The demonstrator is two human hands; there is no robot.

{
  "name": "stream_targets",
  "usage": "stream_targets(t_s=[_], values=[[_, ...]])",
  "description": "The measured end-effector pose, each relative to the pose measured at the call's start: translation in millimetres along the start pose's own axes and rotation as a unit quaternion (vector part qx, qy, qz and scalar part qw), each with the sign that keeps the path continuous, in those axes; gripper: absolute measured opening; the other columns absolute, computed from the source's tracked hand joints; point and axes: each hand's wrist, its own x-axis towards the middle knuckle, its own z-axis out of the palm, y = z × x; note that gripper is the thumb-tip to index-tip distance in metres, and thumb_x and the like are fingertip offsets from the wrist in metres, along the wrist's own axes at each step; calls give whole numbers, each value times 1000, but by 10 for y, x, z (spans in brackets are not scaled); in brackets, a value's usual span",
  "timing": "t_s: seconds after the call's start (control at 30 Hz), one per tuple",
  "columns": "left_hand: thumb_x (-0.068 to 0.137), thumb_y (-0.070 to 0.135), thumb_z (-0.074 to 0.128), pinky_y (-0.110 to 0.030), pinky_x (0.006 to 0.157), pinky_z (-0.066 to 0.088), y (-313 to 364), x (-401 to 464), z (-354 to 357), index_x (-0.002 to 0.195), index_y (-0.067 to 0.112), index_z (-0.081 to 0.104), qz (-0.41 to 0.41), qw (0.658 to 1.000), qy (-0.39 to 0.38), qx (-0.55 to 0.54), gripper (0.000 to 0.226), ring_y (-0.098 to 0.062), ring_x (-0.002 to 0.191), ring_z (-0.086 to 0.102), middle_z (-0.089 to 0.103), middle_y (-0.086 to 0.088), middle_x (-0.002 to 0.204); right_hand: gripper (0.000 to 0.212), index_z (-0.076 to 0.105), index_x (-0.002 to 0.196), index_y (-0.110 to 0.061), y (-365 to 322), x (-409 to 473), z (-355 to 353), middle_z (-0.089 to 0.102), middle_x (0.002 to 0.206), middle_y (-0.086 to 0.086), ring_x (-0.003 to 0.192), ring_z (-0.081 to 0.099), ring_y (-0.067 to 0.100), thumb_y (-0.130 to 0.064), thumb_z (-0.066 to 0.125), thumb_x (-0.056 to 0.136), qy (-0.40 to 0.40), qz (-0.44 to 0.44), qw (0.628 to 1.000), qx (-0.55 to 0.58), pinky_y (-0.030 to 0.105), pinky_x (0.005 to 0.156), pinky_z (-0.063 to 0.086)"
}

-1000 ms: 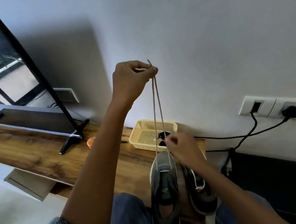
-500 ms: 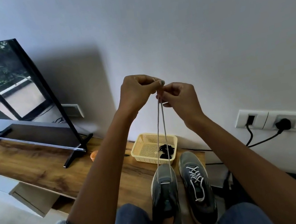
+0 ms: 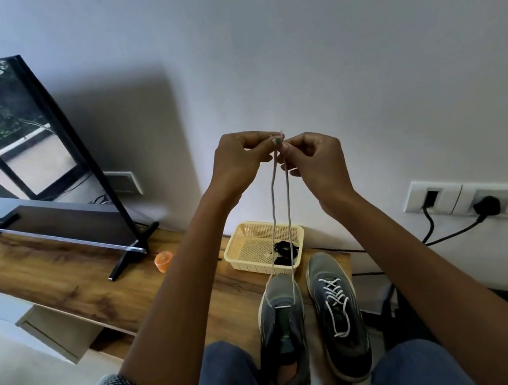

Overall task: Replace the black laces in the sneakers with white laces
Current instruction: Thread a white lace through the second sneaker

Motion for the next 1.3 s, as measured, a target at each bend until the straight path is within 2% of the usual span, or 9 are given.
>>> stream_targets(t_s=[0.17, 0.3, 0.4, 0.5, 0.6, 0.7, 0.9, 1.07, 1.3], values=[[88, 21, 68, -18, 70, 50, -38, 22, 38, 94, 16, 77, 13, 999, 23, 26, 11, 1, 68, 60, 72, 12, 82, 11, 69, 86, -9, 52, 0, 1, 70, 76, 5, 69, 65, 12, -19, 65, 89, -29, -10, 999, -18, 26, 68, 53], [89, 22, 67, -32, 89, 54, -49, 30, 83, 91, 18, 77, 26, 998, 46, 32, 10, -10, 90, 67, 74, 7, 90, 14, 67, 95, -13, 327, -131, 47, 69, 85, 2, 80, 65, 14, -23, 69, 86, -9, 21, 1000, -4, 28, 73, 55], [88, 24, 68, -36, 91, 53, -52, 43, 101, 89, 20, 77, 26, 997, 70, 25, 9, -16, 94, 67, 74, 7, 90, 15, 61, 98, -11, 877, -494, 152, 62, 85, -1, 79, 58, 13, -20, 66, 87, -28, 126, 989, -71, 28, 75, 50], [88, 26, 68, -37, 89, 53, -64, 60, 111, 89, 22, 77, 34, 995, 86, 27, 10, -15, 93, 67, 73, 9, 90, 10, 58, 97, -14, 1610, -989, 293, 54, 83, -4, 80, 54, 13, -13, 62, 88, -111, 253, 948, -158, 29, 76, 47], [89, 27, 67, -37, 88, 54, -72, 57, 125, 89, 23, 76, 38, 994, 95, 30, 10, -15, 90, 66, 73, 10, 91, 6, 57, 93, -10, 2181, -1366, 383, 58, 88, 5, 81, 56, 19, -10, 59, 87, -180, 315, 908, -207, 27, 67, 41], [89, 28, 67, -38, 86, 54, -91, 66, 131, 88, 25, 75, 39, 994, 103, 28, 9, -15, 89, 65, 72, 11, 91, 19, 59, 101, -4, 2452, -1502, 469, 62, 103, 13, 98, 59, 29, -12, 61, 84, -169, 304, 901, -258, 27, 73, 40], [88, 33, 66, -46, 86, 54, -96, 103, 194, 75, 39, 68, 55, 989, 137, 16, 14, -16, 85, 66, 72, 13, 91, 37, 57, 115, -6, 2616, -1578, 620, 58, 116, 12, 112, 53, 31, -20, 69, 83, -144, 276, 883, -351, 34, 88, 46], [83, 41, 63, -49, 90, 50, -81, 138, 149, 75, 42, 68, 73, 984, 160, -10, 10, -15, 87, 66, 72, 13, 91, 27, 60, 105, -10, 2679, -1607, 633, 61, 110, 11, 104, 58, 29, -20, 71, 82, -128, 275, 885, -354, 33, 81, 47], [79, 47, 64, -50, 96, 48, -188, 152, 26, 71, 47, 70, 59, 982, 168, -58, 10, -13, 94, 67, 73, 15, 89, 27, 62, 104, -13, 2724, -1650, 643, 62, 109, 10, 101, 60, 27, -21, 72, 81, -119, 270, 883, -366, 33, 81, 49]])
